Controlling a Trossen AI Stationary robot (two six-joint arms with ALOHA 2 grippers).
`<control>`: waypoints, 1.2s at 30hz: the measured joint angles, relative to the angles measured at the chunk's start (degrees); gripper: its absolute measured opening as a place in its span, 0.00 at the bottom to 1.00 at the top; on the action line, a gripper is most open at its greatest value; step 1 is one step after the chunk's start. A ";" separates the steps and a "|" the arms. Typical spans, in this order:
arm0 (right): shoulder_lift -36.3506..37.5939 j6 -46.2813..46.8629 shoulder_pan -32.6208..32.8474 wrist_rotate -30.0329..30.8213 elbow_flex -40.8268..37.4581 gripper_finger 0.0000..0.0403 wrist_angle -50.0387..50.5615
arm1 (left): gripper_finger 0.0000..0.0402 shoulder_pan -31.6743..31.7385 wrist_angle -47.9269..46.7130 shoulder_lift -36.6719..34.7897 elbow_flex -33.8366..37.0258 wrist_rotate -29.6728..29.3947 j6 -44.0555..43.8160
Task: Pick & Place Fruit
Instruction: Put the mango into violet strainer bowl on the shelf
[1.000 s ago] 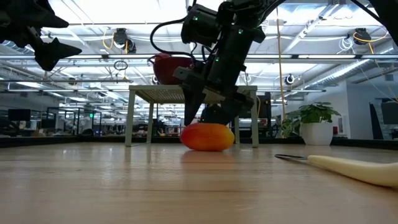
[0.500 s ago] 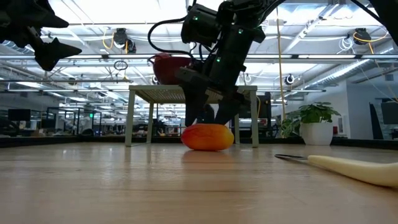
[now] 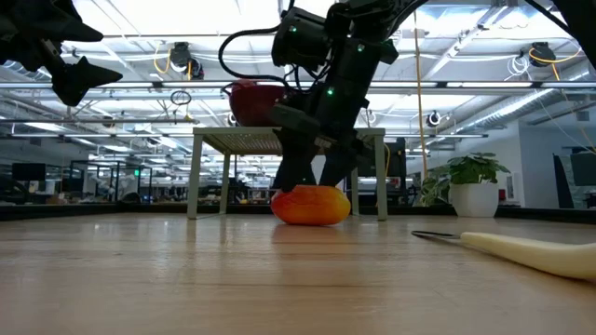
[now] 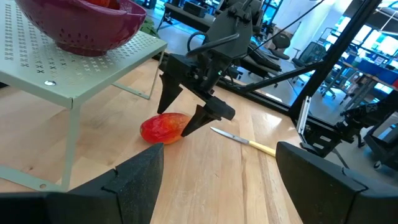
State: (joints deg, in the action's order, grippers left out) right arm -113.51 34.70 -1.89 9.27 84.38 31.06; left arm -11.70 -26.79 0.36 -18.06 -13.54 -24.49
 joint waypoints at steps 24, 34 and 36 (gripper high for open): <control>-3.41 -4.39 0.06 1.21 -0.46 0.93 -1.31 | 0.77 0.03 0.10 -0.02 0.00 -0.04 0.00; -3.54 -5.40 0.26 1.23 -0.66 0.91 1.58 | 0.77 0.03 0.07 -0.02 0.00 -0.07 0.00; -3.44 -5.50 0.26 1.36 -0.56 0.88 1.10 | 0.77 0.03 0.07 -0.02 0.00 -0.07 0.00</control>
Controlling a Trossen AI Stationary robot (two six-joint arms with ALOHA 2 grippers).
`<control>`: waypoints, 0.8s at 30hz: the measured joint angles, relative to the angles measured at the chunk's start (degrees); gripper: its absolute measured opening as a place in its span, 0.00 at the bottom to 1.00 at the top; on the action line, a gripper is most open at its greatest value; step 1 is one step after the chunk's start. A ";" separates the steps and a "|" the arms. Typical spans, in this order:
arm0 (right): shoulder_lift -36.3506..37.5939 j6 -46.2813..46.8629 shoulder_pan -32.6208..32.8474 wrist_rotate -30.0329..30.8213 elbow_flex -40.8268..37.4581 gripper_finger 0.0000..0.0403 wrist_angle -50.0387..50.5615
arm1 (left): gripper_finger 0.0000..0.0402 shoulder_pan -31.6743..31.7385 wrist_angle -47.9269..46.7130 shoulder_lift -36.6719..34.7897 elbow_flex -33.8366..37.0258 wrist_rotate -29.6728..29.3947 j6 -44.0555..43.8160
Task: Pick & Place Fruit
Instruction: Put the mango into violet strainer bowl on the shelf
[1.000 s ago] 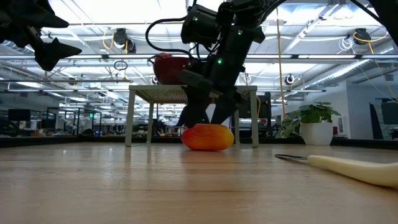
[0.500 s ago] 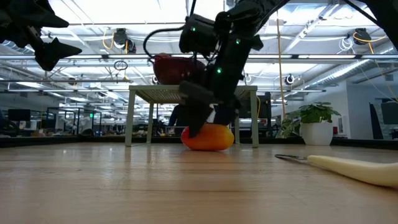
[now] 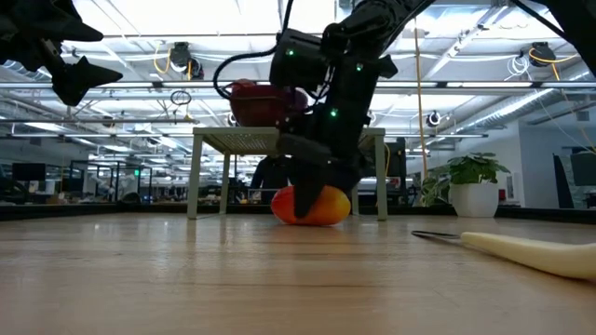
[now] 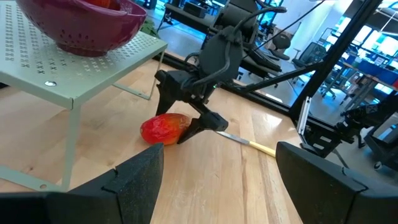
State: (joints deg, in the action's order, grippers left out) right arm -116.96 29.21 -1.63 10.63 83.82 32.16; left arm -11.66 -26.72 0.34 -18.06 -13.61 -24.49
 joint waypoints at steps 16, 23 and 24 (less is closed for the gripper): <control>0.01 0.00 0.09 -0.31 0.01 0.55 1.53 | 0.77 0.00 0.00 0.00 0.00 0.00 0.00; 0.84 0.28 1.21 -0.42 0.01 0.57 1.60 | 0.77 -0.02 0.00 0.00 0.00 0.00 0.00; 1.25 0.29 1.47 -0.42 0.01 0.57 1.53 | 0.77 -0.02 0.00 0.00 0.00 -0.02 0.00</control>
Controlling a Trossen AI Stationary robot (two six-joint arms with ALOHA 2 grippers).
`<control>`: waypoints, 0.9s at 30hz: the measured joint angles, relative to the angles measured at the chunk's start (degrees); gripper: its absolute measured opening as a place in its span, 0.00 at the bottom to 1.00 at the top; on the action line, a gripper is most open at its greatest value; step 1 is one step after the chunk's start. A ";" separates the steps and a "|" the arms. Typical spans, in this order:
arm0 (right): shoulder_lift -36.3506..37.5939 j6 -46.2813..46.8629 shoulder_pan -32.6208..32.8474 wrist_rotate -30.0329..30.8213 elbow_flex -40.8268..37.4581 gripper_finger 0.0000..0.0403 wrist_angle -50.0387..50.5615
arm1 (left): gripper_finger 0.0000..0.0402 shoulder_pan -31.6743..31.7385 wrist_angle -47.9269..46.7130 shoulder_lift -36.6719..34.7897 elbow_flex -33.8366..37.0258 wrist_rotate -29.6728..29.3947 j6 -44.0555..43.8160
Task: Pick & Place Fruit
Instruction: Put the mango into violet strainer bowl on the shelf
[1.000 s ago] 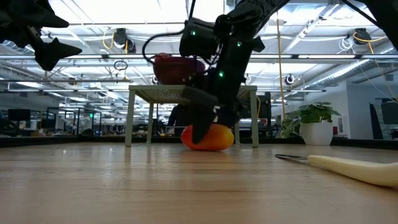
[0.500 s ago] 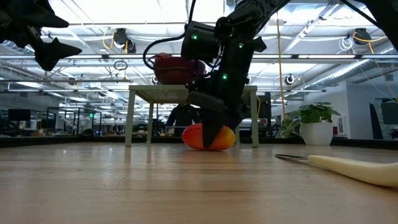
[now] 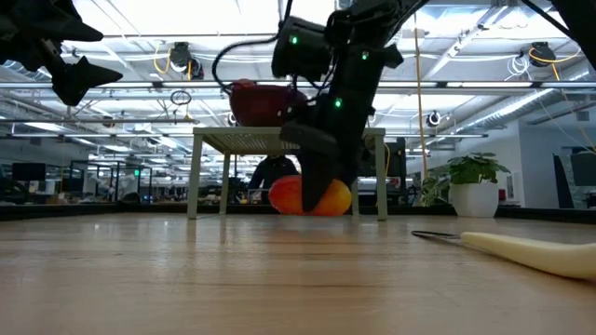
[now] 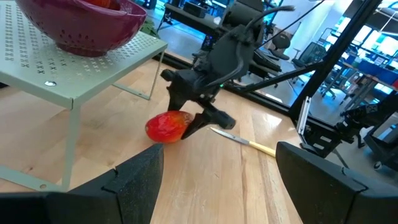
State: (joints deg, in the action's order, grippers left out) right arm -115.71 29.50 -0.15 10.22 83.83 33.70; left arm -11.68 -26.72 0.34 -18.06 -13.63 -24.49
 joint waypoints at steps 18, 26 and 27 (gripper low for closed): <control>15.44 3.70 4.62 -0.33 0.00 0.55 -6.89 | 0.77 0.02 -0.02 0.02 0.00 -0.63 0.79; 23.08 3.40 3.41 6.46 0.00 0.56 -12.93 | 0.77 0.04 -0.02 0.02 0.00 -5.10 2.40; 23.73 2.81 3.00 7.39 0.00 0.55 -13.91 | 0.77 0.02 -0.02 0.02 0.00 -5.07 3.27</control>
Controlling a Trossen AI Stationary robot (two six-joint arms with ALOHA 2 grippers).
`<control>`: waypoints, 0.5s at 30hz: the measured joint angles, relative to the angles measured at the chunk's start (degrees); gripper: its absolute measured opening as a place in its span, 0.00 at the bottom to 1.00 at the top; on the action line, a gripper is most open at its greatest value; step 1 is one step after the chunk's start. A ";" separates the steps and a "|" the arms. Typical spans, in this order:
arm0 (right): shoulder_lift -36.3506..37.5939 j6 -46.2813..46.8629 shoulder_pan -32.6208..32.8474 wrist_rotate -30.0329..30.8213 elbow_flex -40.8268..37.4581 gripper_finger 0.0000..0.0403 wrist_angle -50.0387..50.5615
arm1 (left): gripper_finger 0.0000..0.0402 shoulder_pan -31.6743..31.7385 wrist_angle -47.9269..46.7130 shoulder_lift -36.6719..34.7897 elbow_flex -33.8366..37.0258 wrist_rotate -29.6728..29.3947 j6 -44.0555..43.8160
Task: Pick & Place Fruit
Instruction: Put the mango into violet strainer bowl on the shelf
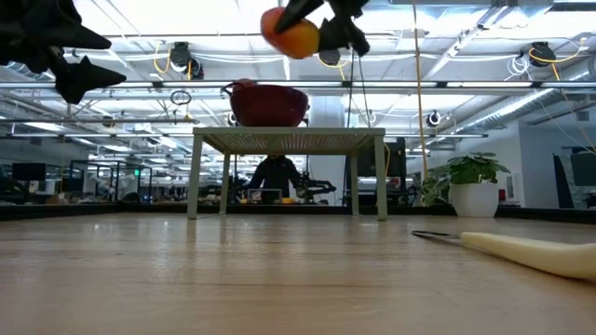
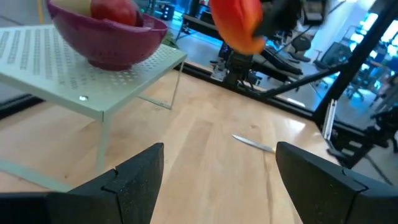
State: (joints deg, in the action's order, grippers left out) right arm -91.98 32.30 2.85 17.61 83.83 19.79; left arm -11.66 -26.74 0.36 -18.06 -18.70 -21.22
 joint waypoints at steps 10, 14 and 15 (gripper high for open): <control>3.26 -1.51 -7.12 3.49 -0.02 0.56 -8.08 | 0.77 0.00 0.04 0.00 0.00 0.02 4.87; 3.42 -0.97 -9.97 3.41 0.00 0.55 -14.95 | 0.77 0.00 0.02 0.00 0.00 0.05 5.03; 3.36 -0.93 -10.60 3.41 0.00 0.55 -16.58 | 0.77 0.00 0.03 0.00 0.00 0.09 5.03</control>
State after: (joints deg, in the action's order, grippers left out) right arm -88.62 31.38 -7.75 21.02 83.83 3.20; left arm -11.66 -26.71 0.36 -18.06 -18.61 -16.19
